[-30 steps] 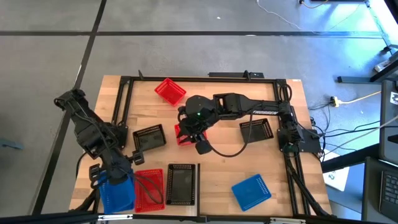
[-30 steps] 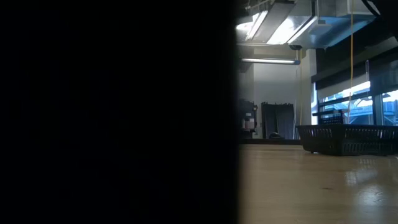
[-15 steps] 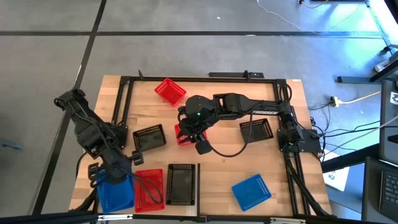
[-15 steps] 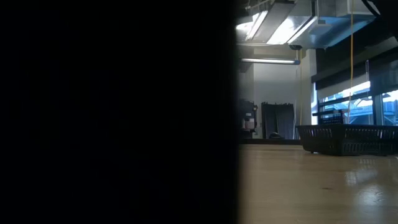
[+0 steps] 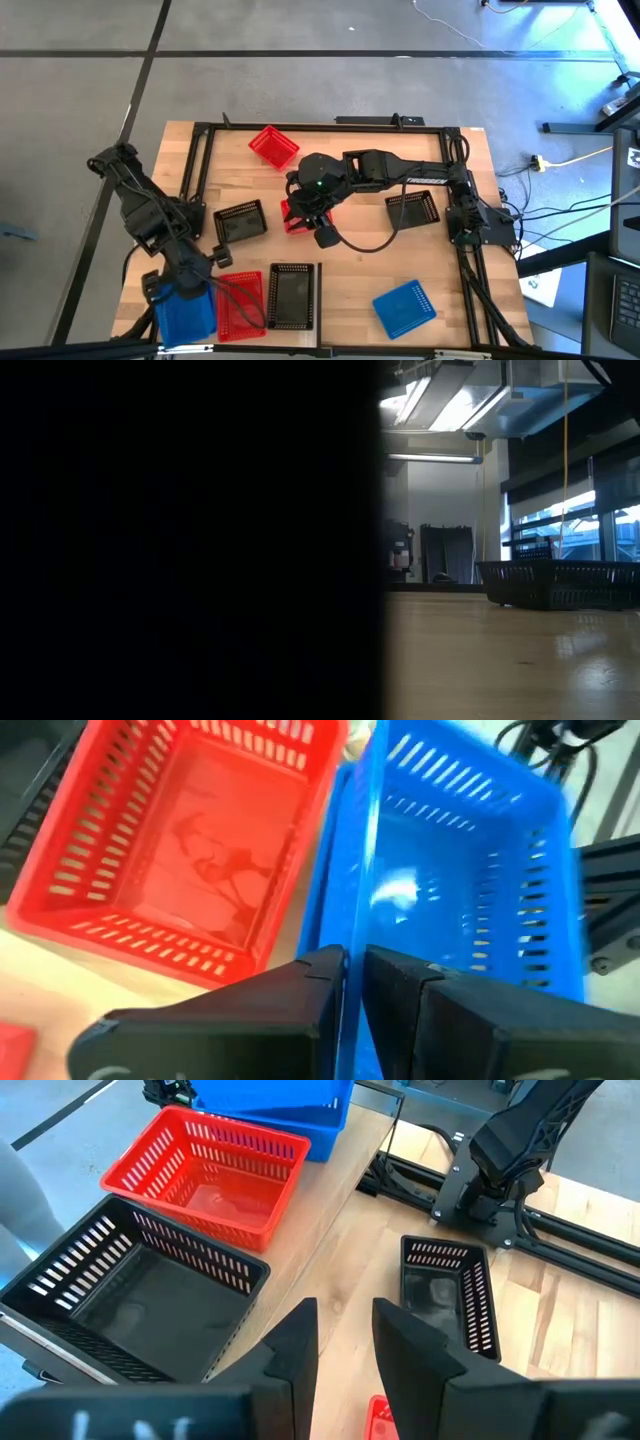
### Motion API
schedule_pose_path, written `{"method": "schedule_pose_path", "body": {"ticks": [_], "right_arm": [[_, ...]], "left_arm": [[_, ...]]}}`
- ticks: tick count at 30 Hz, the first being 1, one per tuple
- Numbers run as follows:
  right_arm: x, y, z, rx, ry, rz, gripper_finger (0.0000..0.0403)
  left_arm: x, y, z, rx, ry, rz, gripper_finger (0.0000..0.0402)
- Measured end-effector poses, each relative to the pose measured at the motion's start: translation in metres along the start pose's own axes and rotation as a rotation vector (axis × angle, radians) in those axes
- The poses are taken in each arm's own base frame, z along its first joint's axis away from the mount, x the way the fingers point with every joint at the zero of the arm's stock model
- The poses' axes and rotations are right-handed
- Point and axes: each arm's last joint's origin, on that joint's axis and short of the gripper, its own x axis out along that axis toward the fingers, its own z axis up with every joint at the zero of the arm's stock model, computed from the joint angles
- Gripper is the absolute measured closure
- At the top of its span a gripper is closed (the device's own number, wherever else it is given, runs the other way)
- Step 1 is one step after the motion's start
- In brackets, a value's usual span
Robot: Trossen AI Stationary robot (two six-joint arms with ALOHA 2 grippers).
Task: Stack baskets on shelf by color
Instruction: Stack the left blue bin on top of the other blue bin on the shelf
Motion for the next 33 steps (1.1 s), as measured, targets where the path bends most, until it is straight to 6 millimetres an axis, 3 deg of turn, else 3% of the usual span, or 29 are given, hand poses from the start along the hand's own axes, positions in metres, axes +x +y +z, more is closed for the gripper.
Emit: {"method": "schedule_pose_path", "body": {"ticks": [33], "right_arm": [[0.0000,0.0001,0.0000,0.000,0.000,0.000,0.0304]], "left_arm": [[0.0000,0.0013,-0.0002,-0.005,0.007,0.037,0.0374]]}}
